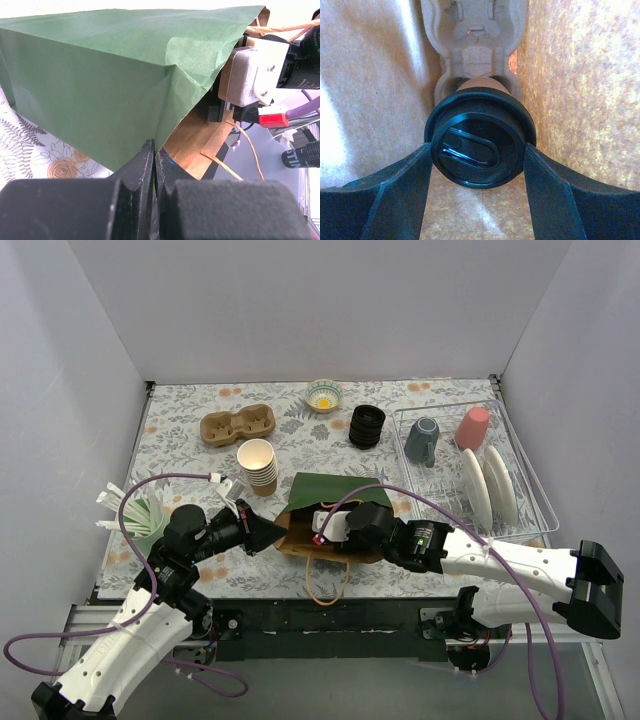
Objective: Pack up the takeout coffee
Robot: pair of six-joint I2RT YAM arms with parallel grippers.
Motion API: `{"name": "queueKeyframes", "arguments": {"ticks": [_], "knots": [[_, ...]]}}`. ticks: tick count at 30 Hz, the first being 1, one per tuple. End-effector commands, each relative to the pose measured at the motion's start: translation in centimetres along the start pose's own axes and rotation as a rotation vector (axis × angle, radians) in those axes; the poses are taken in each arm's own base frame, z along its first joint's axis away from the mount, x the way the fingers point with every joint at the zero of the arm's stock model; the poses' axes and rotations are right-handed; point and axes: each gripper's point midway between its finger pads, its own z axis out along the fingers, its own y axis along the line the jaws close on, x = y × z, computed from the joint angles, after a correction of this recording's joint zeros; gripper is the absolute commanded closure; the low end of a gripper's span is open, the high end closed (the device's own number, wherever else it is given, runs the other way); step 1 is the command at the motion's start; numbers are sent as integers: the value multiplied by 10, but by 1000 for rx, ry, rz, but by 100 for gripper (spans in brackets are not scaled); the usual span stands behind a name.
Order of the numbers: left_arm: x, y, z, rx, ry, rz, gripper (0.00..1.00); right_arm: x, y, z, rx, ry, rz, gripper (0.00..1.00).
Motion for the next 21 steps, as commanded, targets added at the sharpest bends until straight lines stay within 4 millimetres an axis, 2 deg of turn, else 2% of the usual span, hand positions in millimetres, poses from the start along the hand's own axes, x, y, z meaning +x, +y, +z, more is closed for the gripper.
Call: {"name": "queueKeyframes", "arguments": {"ticks": [1,10,21], "knots": [[-4,-8,-1,30,-8,28,100,-2,-14,-11,34,5,-3,71],[-4,-7,-1,28,-6,26,100,-3,-13,-8,33,-5,-6,71],[-4,-8,-1,32,-5,26,100,1,-3,8,41,-8,-28,71]]}}
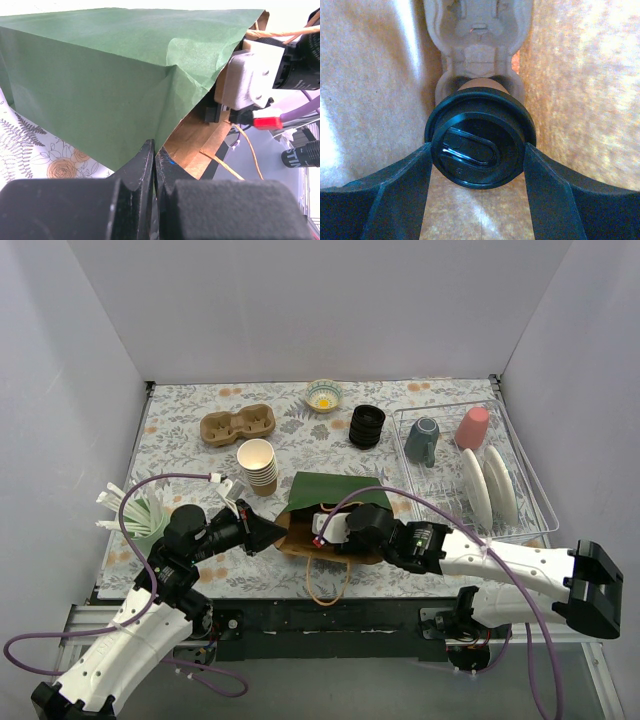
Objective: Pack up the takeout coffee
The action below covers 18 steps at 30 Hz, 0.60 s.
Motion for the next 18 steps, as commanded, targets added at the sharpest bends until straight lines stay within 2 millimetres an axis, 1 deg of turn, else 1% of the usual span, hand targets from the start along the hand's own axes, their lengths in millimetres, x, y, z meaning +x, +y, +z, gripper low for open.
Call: {"name": "queueKeyframes", "arguments": {"ticks": [1,9,10,18], "knots": [[-4,-8,-1,31,-6,24,100,-1,-2,9,36,-3,-13,71],[-3,-8,-1,34,-1,23,100,6,3,22,45,17,-12,71],[-3,-8,-1,33,1,21,100,4,1,23,55,6,-6,71],[-1,-8,0,32,9,15,100,21,9,30,66,31,23,67]]}}
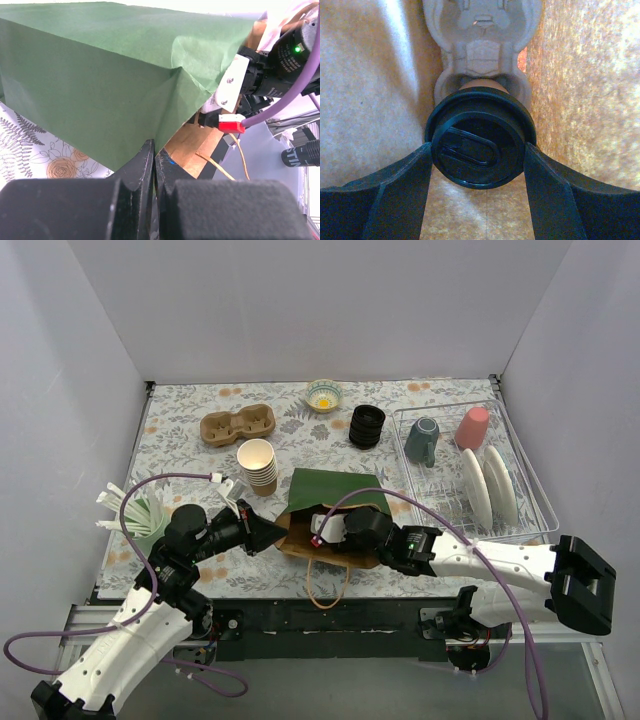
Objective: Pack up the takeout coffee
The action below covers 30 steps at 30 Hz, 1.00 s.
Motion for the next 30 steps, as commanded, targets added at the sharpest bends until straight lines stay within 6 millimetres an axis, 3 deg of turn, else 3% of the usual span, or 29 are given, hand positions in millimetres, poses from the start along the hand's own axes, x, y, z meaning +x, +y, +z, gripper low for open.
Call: {"name": "queueKeyframes", "arguments": {"ticks": [1,11,21,29,30], "knots": [[-2,-8,0,33,6,17,100,12,5,7,14,20,33,65],[0,-8,1,36,18,11,100,20,7,12,14,43,41,59],[0,-10,1,43,25,7,100,15,7,13,-2,29,67,37],[-3,-9,1,33,20,5,100,4,-2,6,-9,-2,68,28],[-2,-9,1,35,24,7,100,3,-2,3,-17,-7,69,20]]}}
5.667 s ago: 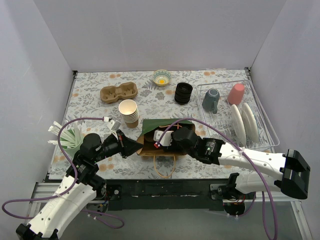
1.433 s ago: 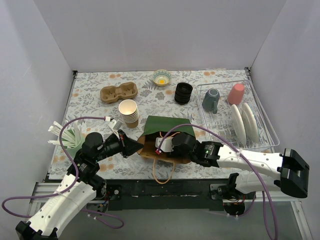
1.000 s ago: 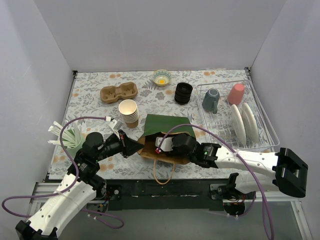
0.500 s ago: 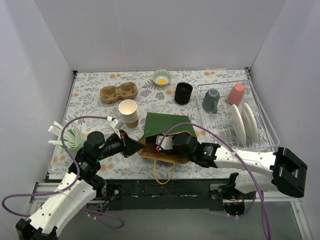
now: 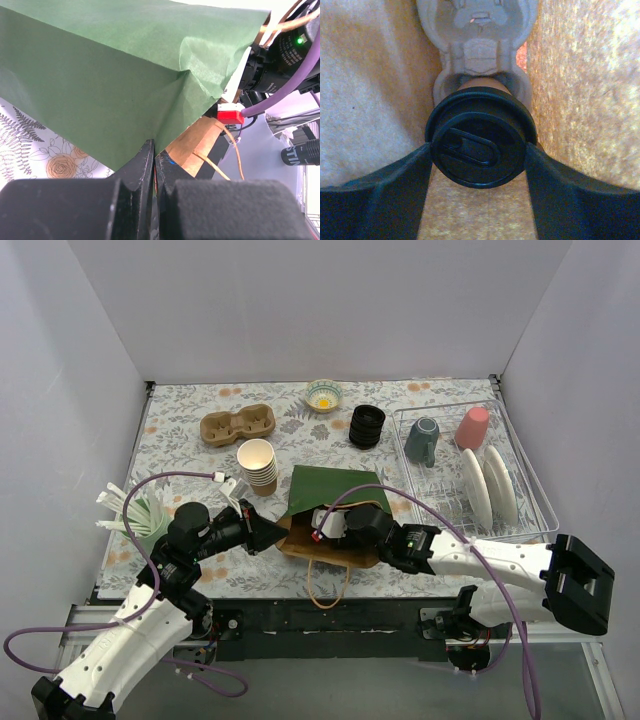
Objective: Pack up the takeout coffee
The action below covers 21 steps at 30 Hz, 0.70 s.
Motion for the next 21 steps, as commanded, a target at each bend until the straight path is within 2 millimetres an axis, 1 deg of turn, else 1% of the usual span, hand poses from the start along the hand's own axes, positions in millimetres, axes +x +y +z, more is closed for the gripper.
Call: {"name": "queueKeyframes", "arguments": {"ticks": [1,3,4,8,11,14,21], "knots": [[-6,-13,-2,45,1,23,100,-5,0,-7,-54,-16,32,17],[-8,-14,-2,43,1,23,100,-7,-1,-10,-59,-26,33,14],[-8,-14,-2,43,2,21,100,-10,-3,-11,-60,-33,37,14],[-11,-16,-1,43,2,-2,100,-18,-2,-16,-91,-59,54,13],[-14,-19,-2,43,2,-11,100,-25,-9,-22,-87,-82,67,11],[-16,-21,-3,37,8,-18,100,-29,-9,-27,-107,-97,67,10],[-21,-25,-6,18,31,-41,100,-44,-19,-45,-138,-156,103,4]]}}
